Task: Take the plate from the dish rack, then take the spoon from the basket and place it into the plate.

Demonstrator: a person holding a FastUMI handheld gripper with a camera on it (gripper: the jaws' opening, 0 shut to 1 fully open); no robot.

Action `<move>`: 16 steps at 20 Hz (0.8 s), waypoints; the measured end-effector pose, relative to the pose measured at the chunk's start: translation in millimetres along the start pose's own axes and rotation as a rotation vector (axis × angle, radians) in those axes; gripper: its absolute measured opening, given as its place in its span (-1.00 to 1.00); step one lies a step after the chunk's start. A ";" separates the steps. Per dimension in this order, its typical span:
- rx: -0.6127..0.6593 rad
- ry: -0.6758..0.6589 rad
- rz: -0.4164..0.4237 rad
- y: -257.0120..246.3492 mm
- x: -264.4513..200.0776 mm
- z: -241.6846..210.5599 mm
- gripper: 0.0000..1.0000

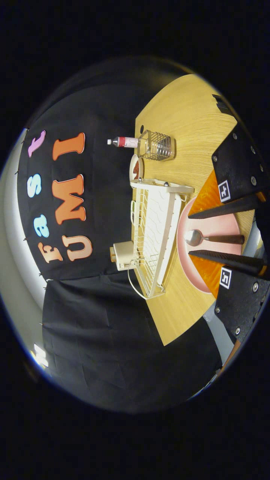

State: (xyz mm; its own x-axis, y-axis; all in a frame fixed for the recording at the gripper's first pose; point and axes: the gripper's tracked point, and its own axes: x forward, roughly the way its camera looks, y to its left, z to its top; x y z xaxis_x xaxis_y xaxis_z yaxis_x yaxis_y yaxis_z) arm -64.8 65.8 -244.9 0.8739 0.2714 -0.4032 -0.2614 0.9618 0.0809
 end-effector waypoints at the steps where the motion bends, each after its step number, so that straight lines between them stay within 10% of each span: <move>1: 0.001 -0.022 -0.017 -1.1 -1.5 9.7 0.07; 16: -0.006 -0.367 -0.178 -0.5 -42.7 149.9 0.80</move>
State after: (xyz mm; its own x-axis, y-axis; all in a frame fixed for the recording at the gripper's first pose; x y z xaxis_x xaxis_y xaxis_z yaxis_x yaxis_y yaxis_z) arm -40.5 59.0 -91.2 0.9936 0.0965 -0.0579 -0.0947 0.9949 0.0332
